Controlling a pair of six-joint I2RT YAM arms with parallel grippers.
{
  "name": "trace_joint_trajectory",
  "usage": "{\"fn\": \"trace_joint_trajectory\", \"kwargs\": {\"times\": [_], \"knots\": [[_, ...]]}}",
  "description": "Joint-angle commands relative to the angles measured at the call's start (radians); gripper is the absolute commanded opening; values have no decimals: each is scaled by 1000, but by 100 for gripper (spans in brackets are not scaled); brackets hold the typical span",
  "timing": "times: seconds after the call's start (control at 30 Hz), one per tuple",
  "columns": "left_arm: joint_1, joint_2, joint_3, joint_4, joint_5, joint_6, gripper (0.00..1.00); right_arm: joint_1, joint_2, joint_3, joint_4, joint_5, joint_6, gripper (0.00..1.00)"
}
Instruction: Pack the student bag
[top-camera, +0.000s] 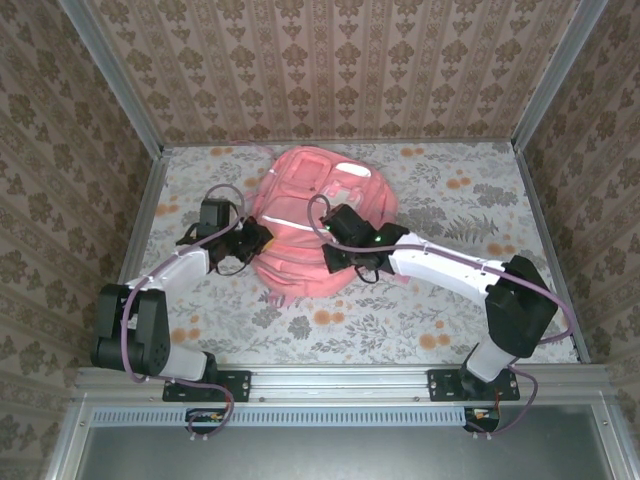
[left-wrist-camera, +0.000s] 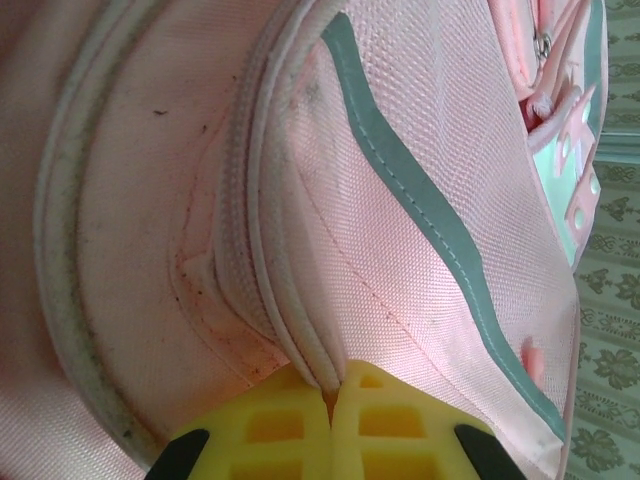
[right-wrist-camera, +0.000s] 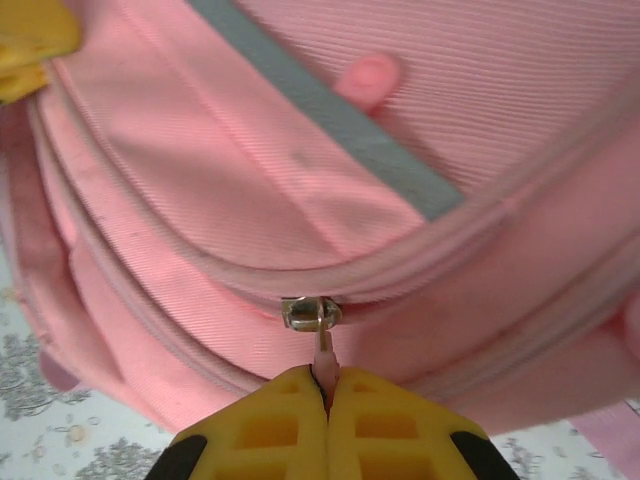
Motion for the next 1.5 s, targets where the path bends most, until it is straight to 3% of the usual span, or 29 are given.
{"fn": "trace_joint_trajectory", "kwargs": {"times": [0.0, 0.33, 0.47, 0.5, 0.53, 0.63, 0.77, 0.93, 1.0, 1.1, 1.27, 1.47], "knots": [[19, 0, 14, -65, -46, 78, 0, -66, -4, 28, -64, 83, -32, 0], [21, 13, 59, -98, -41, 131, 0, -144, 45, 108, -128, 41, -46, 0], [21, 14, 104, -119, 1, 171, 0, -156, 51, 137, -146, 27, -36, 6], [22, 10, 120, -134, 8, 182, 4, -157, 46, 142, -153, 25, -31, 9], [21, 3, 136, -150, 11, 190, 15, -159, 37, 148, -160, 20, -25, 13], [25, -20, 181, -199, 12, 212, 42, -160, -19, 131, -150, 15, -5, 41], [50, -67, 226, -250, -21, 241, 63, -170, -141, 65, -102, 71, 3, 68], [123, -152, 255, -329, -211, 341, 90, -208, -325, -52, -30, 351, -58, 99], [149, -197, 238, -330, -319, 377, 97, -236, -387, -100, 1, 466, -84, 100], [166, -273, 186, -304, -526, 439, 100, -304, -475, -195, 88, 589, -124, 99], [172, -412, 0, -115, -867, 542, 100, -452, -593, -390, 292, 638, -145, 100], [177, -452, -165, 95, -999, 675, 100, -585, -600, -579, 502, 609, -185, 100]]}}
